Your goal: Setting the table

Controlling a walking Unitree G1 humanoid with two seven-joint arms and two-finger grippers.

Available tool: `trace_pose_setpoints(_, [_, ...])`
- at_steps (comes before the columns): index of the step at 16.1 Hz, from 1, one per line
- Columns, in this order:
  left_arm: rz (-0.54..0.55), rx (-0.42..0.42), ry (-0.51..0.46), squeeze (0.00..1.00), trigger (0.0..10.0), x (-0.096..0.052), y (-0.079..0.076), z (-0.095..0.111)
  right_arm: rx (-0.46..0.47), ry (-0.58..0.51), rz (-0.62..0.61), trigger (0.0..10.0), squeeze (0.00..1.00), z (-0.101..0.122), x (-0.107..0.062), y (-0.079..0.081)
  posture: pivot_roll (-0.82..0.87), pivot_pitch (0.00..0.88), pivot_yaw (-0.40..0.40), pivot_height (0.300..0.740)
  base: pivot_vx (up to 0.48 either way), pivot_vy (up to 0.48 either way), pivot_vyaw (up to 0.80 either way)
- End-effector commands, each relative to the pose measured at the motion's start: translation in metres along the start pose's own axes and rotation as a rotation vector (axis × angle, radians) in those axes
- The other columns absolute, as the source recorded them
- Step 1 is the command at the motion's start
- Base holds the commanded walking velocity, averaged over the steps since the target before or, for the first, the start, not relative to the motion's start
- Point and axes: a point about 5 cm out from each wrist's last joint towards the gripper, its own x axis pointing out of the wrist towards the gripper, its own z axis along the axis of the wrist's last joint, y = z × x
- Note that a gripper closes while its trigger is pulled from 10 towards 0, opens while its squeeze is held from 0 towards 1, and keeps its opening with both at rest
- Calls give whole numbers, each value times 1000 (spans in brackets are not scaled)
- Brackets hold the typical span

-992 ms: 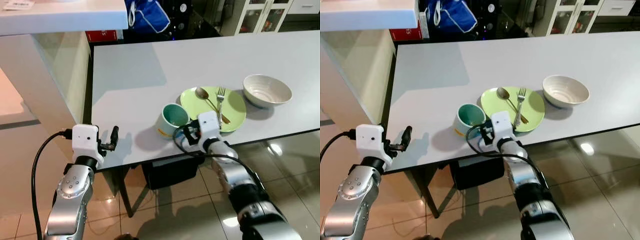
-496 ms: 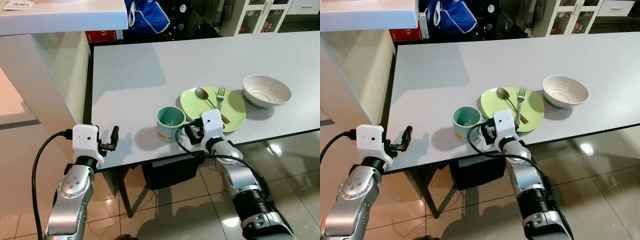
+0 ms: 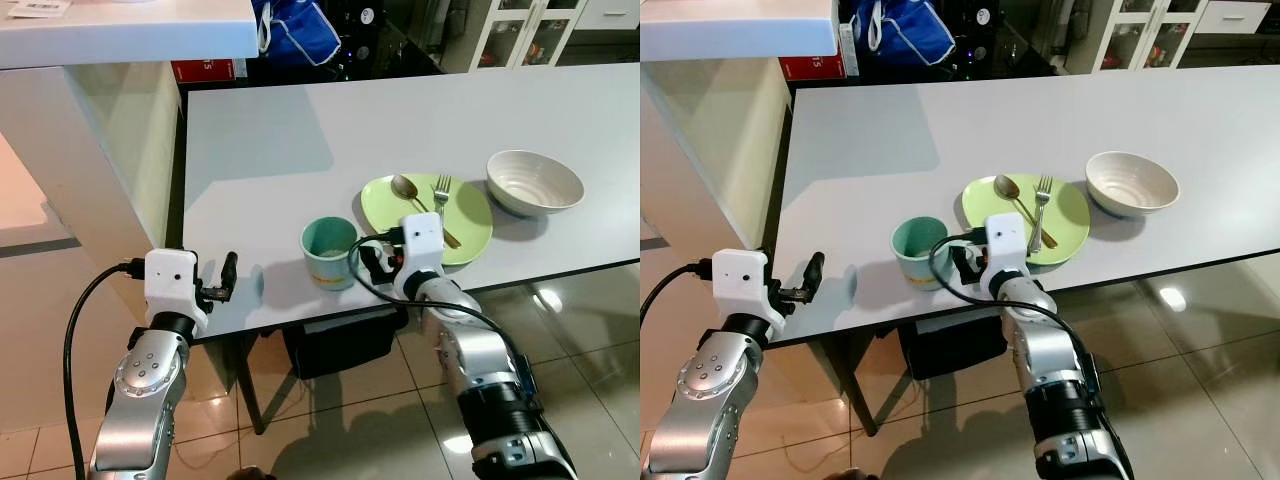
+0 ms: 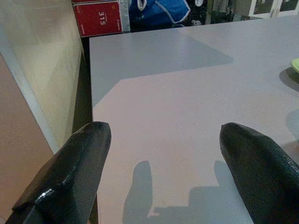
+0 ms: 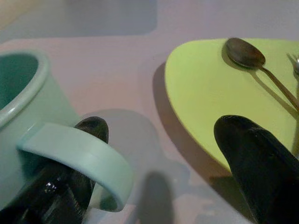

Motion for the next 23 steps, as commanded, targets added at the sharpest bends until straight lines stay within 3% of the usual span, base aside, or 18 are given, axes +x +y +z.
trace_pose_setpoints(1, [7, 9, -3, 0, 10000, 0, 0, 0, 51, 0, -8, 10000, 0, 3, -2, -4, 93, 27, -13, 740, 0, 0, 0])
trace_pose_setpoints(3, [7, 7, -3, 0, 10000, 0, -1, 0, 130, 23, -24, 10000, 0, 1, -2, -5, 93, 27, -13, 740, 0, 0, 0])
trace_pose_setpoints(4, [8, 5, -4, 0, 10000, 0, -1, 0, 127, 31, -38, 10000, 0, -1, -3, -8, 91, 31, -14, 740, 0, 0, 0])
trace_pose_setpoints(6, [10, 6, -5, 0, 10000, 0, -2, 0, 33, 42, -58, 10000, 0, -10, -6, -11, 93, 36, -15, 740, 0, 0, 0])
trace_pose_setpoints(13, [17, 8, -3, 0, 10000, -2, 0, -1, -8, 87, -40, 10000, 0, -32, -22, -2, 92, 32, -12, 740, 0, 0, 0])
trace_pose_setpoints(18, [19, 10, -7, 0, 10000, 0, 1, 0, -54, 28, -3, 10000, 0, -20, -33, 8, 86, 20, -11, 740, 0, 0, 0])
trace_pose_setpoints(23, [19, 10, -11, 0, 10000, 0, 0, 0, -102, -12, -3, 10000, 0, -11, -30, 11, 94, 16, -16, 740, 0, 0, 0])
